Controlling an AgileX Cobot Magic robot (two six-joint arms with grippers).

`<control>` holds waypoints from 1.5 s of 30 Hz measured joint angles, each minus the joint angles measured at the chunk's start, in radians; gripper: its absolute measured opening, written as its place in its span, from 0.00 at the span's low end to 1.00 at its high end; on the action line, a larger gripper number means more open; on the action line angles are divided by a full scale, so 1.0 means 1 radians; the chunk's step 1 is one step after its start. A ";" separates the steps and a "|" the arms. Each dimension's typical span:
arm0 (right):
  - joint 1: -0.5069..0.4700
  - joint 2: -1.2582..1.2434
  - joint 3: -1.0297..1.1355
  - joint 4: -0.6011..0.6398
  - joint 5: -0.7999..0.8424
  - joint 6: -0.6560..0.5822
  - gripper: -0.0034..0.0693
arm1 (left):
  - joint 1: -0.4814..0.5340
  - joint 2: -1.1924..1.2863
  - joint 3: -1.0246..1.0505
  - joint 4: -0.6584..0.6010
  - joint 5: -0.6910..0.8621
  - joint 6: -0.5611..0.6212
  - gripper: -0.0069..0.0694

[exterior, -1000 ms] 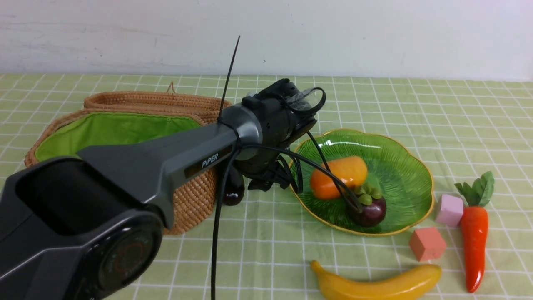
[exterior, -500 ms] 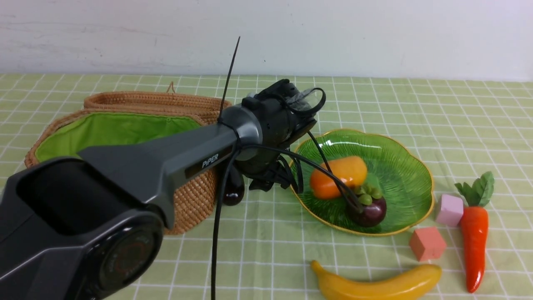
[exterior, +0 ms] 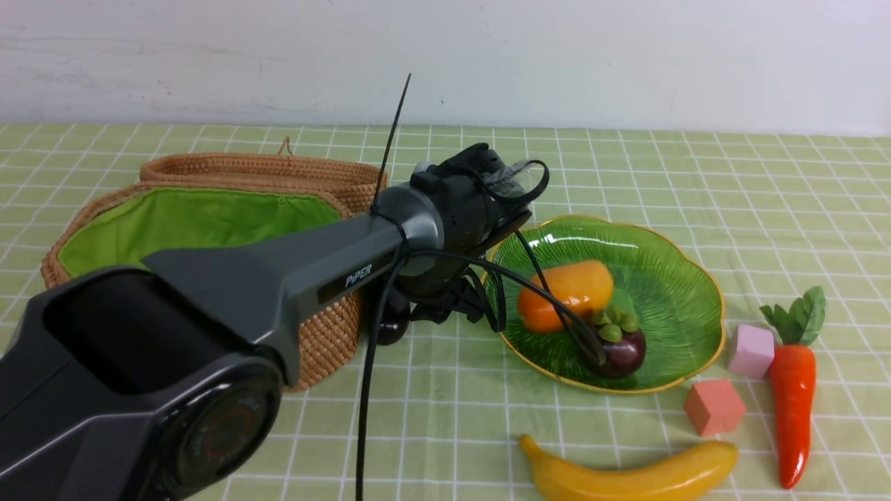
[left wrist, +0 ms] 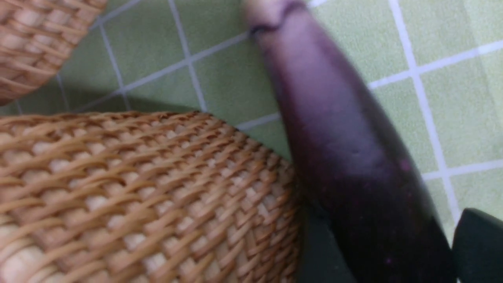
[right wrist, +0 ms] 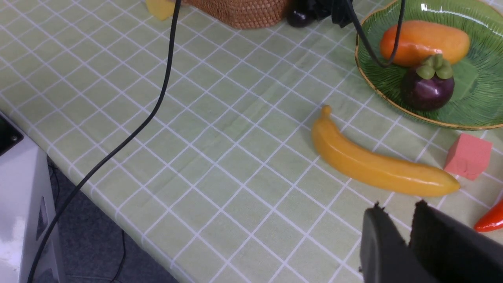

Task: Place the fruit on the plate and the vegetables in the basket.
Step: Use the left arm to grab an eggplant and put it into the left basket

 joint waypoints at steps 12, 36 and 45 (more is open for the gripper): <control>0.000 0.000 0.000 0.000 0.000 -0.002 0.22 | -0.017 0.000 0.000 0.003 0.046 0.012 0.60; 0.000 0.000 0.000 0.001 0.000 -0.002 0.23 | -0.063 -0.168 -0.008 -0.092 0.078 0.101 0.59; 0.000 0.000 0.000 0.009 0.000 -0.002 0.24 | -0.120 -0.380 -0.019 -0.113 0.088 0.167 0.59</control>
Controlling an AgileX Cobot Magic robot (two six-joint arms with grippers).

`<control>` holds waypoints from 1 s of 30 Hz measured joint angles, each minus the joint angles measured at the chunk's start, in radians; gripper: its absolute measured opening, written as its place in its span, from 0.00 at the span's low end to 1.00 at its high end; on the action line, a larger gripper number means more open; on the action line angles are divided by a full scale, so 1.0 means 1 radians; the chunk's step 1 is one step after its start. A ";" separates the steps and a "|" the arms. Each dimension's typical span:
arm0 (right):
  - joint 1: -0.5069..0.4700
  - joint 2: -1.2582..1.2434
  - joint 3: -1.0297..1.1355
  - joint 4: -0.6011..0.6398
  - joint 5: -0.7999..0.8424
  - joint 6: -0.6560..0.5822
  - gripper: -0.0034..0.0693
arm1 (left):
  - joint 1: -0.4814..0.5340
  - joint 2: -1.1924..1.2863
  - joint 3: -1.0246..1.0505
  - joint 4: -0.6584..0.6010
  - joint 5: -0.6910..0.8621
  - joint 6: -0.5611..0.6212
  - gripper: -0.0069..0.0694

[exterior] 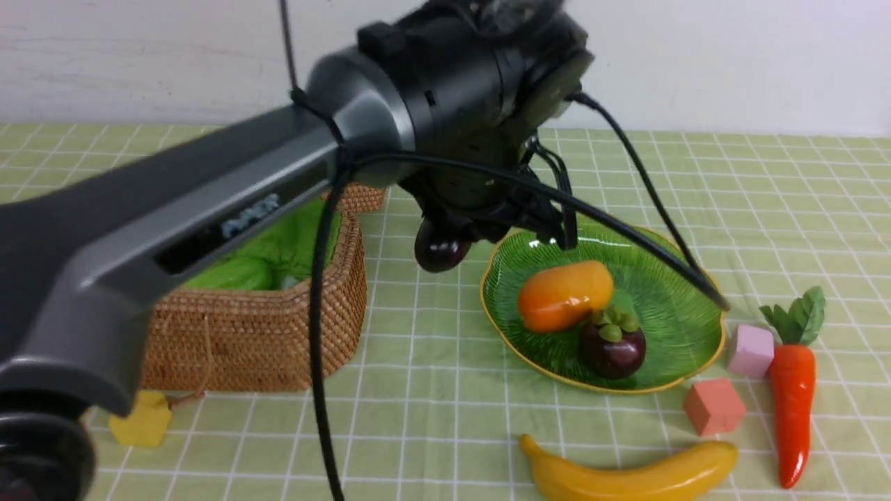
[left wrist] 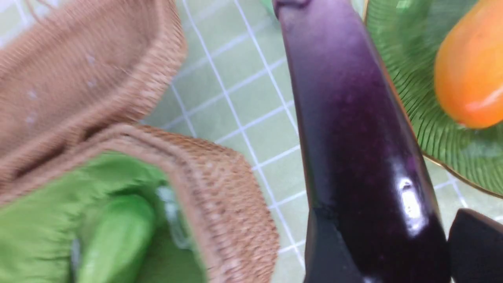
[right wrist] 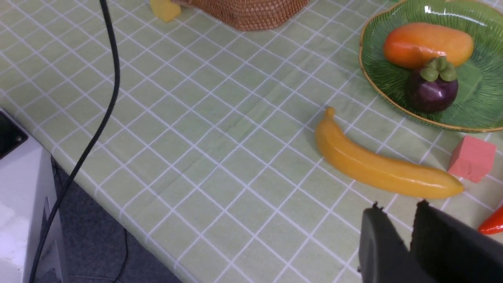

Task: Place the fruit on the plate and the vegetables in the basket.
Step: Use the left arm to grab an eggplant and put it into the left basket

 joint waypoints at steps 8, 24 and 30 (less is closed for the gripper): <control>0.000 0.000 0.000 0.002 0.000 0.000 0.24 | 0.150 -0.194 0.109 -0.029 0.003 0.107 0.59; 0.000 0.000 0.000 0.002 -0.001 -0.019 0.24 | 0.526 -0.218 0.427 -0.217 -0.121 0.636 0.58; 0.000 0.000 0.000 0.012 -0.016 -0.020 0.24 | 0.529 -0.217 0.430 -0.221 -0.157 0.634 0.72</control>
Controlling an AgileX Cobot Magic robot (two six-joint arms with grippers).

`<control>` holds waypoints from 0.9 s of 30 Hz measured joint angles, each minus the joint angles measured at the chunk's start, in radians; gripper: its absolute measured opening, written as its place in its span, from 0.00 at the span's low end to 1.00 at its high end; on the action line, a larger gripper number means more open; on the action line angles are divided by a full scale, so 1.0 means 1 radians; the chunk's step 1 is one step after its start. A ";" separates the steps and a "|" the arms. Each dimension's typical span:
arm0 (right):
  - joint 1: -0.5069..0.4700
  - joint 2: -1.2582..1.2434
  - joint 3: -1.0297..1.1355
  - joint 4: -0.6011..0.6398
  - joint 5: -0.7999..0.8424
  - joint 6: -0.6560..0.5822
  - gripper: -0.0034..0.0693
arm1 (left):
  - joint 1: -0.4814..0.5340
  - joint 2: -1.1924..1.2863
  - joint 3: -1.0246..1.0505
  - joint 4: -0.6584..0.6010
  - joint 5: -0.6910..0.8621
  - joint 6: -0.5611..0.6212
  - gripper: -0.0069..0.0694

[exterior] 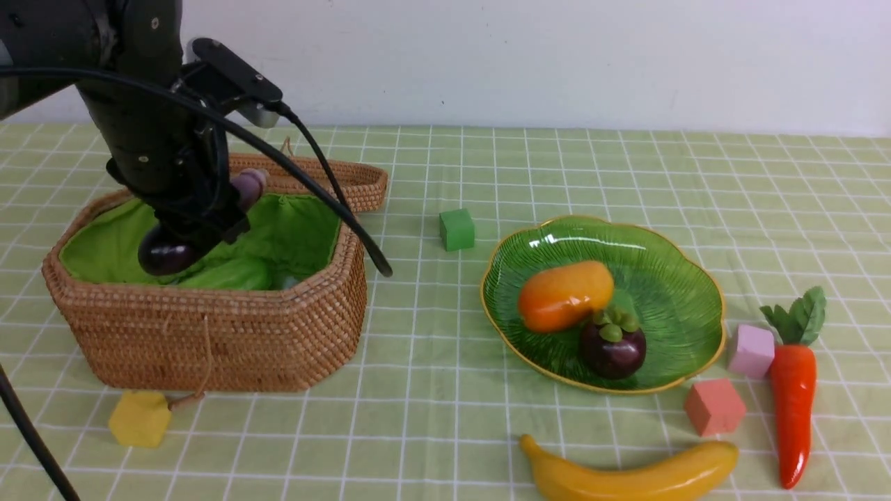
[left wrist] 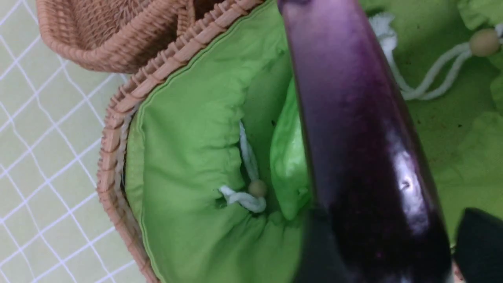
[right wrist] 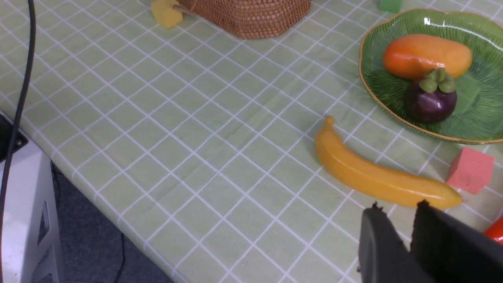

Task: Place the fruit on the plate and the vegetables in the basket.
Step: Use the left arm to grab an eggplant and put it into the left basket, then use the right arm to grab a carrot and put it into the left basket

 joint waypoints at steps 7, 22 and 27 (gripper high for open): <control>0.000 0.000 0.000 0.002 -0.010 -0.003 0.24 | 0.000 -0.040 0.001 -0.025 0.057 -0.068 0.95; 0.000 0.195 0.000 0.065 -0.114 0.015 0.24 | -0.198 -0.467 0.192 -0.239 0.149 -0.278 0.07; 0.000 0.336 0.000 0.049 -0.144 0.024 0.24 | -0.345 -0.662 0.425 -0.256 -0.021 -0.325 0.07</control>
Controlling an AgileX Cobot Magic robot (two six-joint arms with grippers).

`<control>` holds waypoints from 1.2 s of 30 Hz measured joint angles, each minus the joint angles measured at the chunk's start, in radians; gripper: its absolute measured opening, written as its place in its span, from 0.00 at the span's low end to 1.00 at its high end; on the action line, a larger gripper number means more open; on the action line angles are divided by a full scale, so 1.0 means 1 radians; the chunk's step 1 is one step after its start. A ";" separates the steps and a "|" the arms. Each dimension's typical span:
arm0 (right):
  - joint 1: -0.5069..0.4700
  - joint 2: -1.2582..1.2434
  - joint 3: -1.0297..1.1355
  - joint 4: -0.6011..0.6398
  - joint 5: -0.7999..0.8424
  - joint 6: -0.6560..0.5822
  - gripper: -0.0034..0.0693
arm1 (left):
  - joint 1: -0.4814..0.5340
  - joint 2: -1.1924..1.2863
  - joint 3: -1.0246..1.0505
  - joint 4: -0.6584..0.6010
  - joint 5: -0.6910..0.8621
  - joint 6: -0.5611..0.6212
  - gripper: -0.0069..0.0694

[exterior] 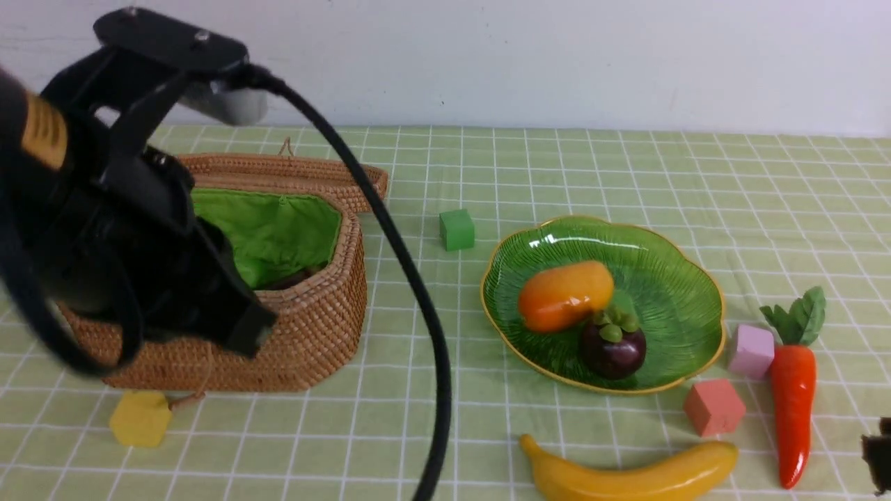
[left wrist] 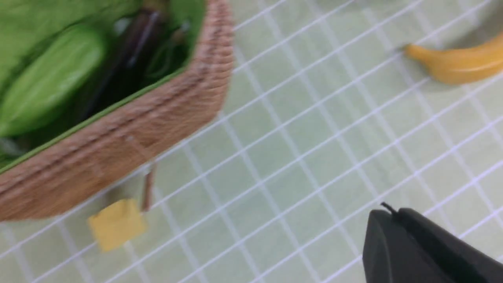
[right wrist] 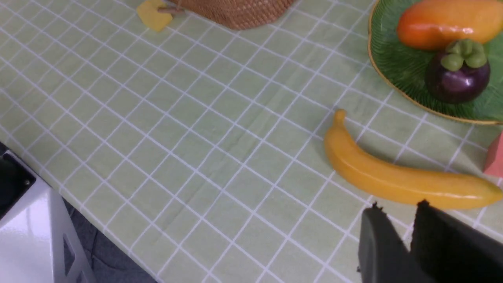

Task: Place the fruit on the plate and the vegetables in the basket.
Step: Use the right arm to grab a carrot and put it into the left basket

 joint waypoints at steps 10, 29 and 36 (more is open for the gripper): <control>0.000 0.335 -0.072 -0.326 -0.086 0.298 0.24 | -0.140 -0.359 0.438 -0.070 -0.402 -0.029 0.07; -0.193 0.995 -0.206 -0.469 -0.370 0.584 0.72 | -0.142 -0.486 0.545 -0.073 -0.545 -0.029 0.07; -0.203 1.145 -0.251 -0.382 -0.408 0.500 0.68 | -0.142 -0.486 0.545 -0.073 -0.544 -0.029 0.07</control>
